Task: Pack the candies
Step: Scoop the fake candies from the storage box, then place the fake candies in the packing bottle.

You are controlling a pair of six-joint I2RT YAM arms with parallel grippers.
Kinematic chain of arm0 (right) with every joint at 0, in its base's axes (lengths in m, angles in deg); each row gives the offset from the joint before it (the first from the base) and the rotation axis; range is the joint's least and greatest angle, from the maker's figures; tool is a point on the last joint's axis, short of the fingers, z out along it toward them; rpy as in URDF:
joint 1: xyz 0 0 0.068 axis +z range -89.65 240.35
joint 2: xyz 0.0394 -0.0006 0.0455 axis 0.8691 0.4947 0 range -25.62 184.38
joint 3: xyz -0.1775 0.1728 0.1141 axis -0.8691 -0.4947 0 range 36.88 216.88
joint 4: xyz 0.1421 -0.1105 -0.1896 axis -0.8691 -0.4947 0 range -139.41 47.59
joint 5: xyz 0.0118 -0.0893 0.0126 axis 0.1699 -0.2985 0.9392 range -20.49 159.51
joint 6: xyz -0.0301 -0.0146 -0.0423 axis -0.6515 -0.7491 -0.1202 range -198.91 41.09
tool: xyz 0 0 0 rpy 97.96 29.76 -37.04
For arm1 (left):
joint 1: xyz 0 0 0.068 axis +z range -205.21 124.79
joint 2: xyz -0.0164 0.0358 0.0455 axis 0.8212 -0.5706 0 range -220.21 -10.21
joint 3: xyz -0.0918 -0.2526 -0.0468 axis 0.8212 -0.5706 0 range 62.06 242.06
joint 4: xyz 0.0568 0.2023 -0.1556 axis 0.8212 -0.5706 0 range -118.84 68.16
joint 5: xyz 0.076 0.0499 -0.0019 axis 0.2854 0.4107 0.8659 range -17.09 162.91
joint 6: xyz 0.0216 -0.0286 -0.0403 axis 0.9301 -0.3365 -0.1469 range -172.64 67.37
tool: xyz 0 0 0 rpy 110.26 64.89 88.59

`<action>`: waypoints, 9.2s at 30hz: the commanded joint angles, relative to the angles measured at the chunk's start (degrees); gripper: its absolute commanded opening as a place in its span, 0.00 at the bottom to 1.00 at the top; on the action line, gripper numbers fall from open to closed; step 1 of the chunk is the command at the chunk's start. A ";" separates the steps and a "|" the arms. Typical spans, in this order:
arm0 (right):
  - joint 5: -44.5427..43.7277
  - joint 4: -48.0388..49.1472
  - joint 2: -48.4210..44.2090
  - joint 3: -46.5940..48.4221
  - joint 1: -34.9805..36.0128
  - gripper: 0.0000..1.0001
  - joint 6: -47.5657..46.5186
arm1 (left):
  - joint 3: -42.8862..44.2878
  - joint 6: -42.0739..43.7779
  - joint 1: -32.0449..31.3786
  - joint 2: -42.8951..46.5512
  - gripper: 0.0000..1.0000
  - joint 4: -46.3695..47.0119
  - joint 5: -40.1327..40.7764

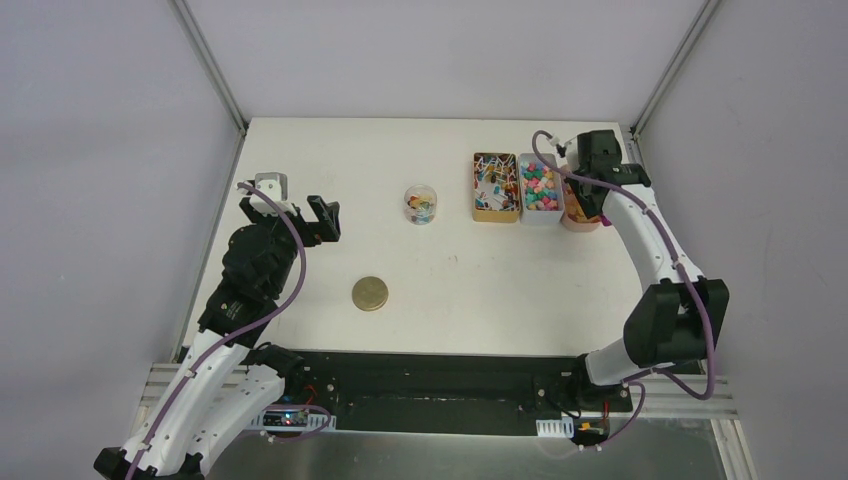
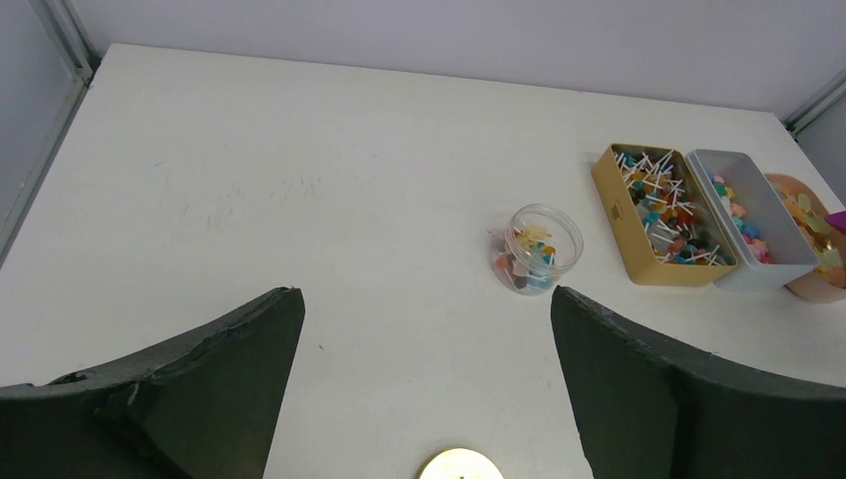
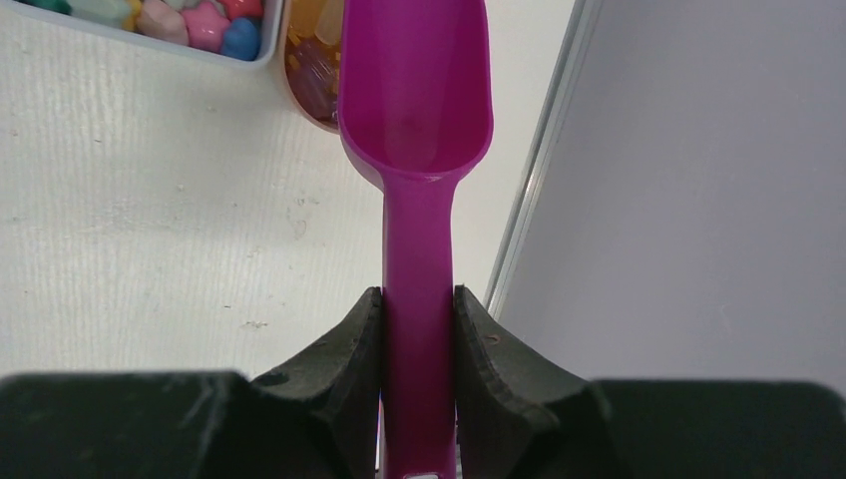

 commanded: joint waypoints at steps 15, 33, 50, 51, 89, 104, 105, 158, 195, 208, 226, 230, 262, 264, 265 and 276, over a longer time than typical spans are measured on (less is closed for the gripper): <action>1.72 -5.29 7.40 5.50 -1.92 0.00 3.69 | 0.03 1.11 0.35 0.27 0.99 0.50 0.49; 3.85 4.04 12.24 2.02 -2.10 0.00 3.34 | 0.03 1.12 0.35 0.20 0.99 0.53 0.52; 4.48 15.89 9.57 -7.39 -2.88 0.00 3.99 | 0.04 1.06 0.35 -0.07 0.99 0.48 0.58; 4.50 16.86 9.30 -8.08 -2.95 0.00 3.96 | 0.03 1.11 0.35 -0.10 0.99 0.53 0.58; 4.69 36.07 -1.88 -23.79 -4.95 0.00 4.60 | 0.04 1.12 0.35 -0.07 0.99 0.55 0.40; 3.76 37.98 -5.45 -26.38 -5.00 0.00 4.62 | 0.04 1.11 0.35 -0.17 0.99 0.55 0.41; 3.70 38.07 -5.75 -26.53 -5.00 0.00 4.72 | 0.04 1.12 0.32 -0.23 0.99 0.50 0.48; 14.99 38.69 -23.13 -27.24 6.64 0.00 -9.53 | -0.01 1.03 0.34 0.27 0.99 0.49 0.80; -0.94 31.22 -2.83 -12.39 34.82 0.00 -24.62 | -0.07 1.00 0.35 0.69 0.99 0.54 1.54; -10.37 28.62 5.80 -6.11 40.73 0.00 -30.23 | -0.05 1.01 0.32 0.97 0.99 0.52 1.47; -19.42 28.07 12.78 -1.20 44.24 0.00 -37.54 | -0.05 1.12 0.33 1.24 0.99 0.53 1.72; -20.61 28.32 13.05 -0.89 44.51 0.00 -38.43 | -0.05 1.11 0.35 1.20 0.99 0.56 1.68; -23.83 32.30 13.25 1.07 42.20 0.00 -28.27 | -0.14 1.12 0.34 1.68 0.99 0.55 2.33; -22.98 30.58 13.08 2.17 41.02 0.00 -22.83 | -0.15 1.07 0.33 1.70 0.99 0.51 2.42; -22.44 29.93 13.00 2.53 40.57 0.00 -20.20 | -0.19 1.04 0.34 1.76 0.99 0.55 2.43; -17.36 26.13 10.02 -0.69 38.16 0.00 3.64 | -0.14 0.96 0.35 1.78 0.99 0.53 2.76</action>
